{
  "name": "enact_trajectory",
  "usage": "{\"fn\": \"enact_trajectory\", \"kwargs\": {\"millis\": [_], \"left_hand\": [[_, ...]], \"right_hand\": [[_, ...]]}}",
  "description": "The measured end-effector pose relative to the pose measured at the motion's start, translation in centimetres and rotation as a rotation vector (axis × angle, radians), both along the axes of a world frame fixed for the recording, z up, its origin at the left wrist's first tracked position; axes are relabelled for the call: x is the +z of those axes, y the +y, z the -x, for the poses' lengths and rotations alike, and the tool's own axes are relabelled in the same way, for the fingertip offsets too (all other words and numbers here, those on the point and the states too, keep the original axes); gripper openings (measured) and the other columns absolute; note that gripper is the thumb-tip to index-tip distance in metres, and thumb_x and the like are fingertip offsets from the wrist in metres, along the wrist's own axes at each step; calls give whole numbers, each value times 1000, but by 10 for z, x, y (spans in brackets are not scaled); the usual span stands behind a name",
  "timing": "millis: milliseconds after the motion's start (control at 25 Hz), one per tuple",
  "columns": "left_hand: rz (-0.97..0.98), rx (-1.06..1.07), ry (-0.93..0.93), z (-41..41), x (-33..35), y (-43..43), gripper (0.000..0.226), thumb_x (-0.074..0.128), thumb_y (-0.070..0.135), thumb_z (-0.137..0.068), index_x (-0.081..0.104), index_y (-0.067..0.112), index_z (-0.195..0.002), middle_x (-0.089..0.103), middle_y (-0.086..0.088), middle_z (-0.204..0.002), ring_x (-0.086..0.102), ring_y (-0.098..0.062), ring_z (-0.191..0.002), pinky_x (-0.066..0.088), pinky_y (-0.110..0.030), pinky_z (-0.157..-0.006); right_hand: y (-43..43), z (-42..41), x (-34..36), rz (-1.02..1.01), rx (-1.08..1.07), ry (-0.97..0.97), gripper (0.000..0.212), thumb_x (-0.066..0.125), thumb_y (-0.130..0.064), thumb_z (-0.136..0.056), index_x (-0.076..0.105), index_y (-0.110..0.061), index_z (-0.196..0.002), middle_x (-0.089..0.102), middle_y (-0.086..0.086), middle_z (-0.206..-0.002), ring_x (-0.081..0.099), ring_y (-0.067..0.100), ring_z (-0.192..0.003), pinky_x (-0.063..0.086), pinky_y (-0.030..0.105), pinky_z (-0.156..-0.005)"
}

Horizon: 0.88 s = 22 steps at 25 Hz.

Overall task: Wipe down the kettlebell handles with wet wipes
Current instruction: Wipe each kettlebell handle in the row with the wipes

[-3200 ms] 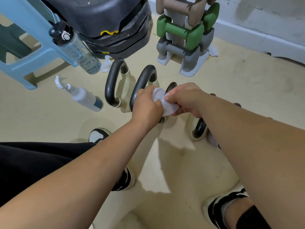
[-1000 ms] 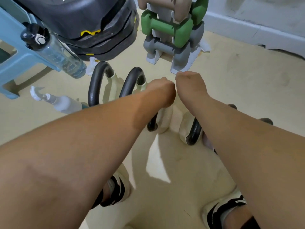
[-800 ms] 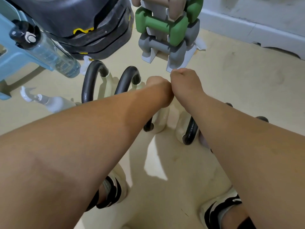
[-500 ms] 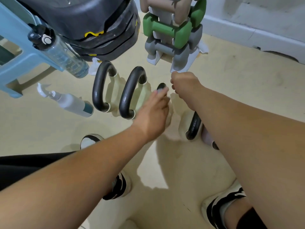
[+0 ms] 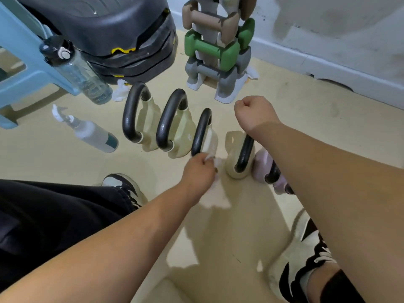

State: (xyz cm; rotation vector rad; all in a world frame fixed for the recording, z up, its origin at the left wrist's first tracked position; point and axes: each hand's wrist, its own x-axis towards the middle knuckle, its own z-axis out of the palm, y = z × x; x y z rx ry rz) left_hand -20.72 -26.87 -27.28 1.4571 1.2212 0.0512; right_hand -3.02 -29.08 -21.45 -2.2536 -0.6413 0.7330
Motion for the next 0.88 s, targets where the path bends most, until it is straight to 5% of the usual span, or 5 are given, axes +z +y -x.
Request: {"fn": "enact_trajectory", "kwargs": {"millis": [200,360,560,720,880], "left_hand": [[93,67,-55,-39,18,4,32,42,32,-102,65,9,-103,71,-13,-90,63,-27,-76,53,-35,-70],[-496,-239,-81,-68,28,14,25,42,25,-104,62,19,-117,61,9,-107,53,-11,-95,40,-26,-83],[-76,-341,-156,-64,3,-53,60,38,37,-104,23,17,-159,50,16,-141,44,6,-122,30,-18,-103],[-238,-38,-226,-65,-6,-44,41,39,32,-109,70,9,-94,68,6,-82,58,-1,-75,46,-19,-78],[-218,-106,-194,-67,-7,-42,28,44,24,-108,67,9,-106,59,10,-86,52,0,-77,46,-19,-76]], "right_hand": [[-24,-18,-7,87,-77,83,17,45,-15,-91,51,-11,-76,43,3,-68,36,20,-60,33,25,-56],[-31,-35,-30,73,-176,198,30,51,-7,-81,62,13,-101,43,9,-79,38,22,-73,35,32,-66],[-36,-57,-44,5,-303,404,24,62,-9,-82,67,-13,-104,69,16,-113,68,31,-101,59,42,-90],[-43,-63,-49,1,-120,377,20,61,-4,-81,62,-17,-66,55,3,-69,50,21,-66,48,31,-67],[-40,-65,-50,45,-42,261,8,65,-14,-86,66,-21,-89,64,3,-89,56,20,-80,55,38,-83]]}}
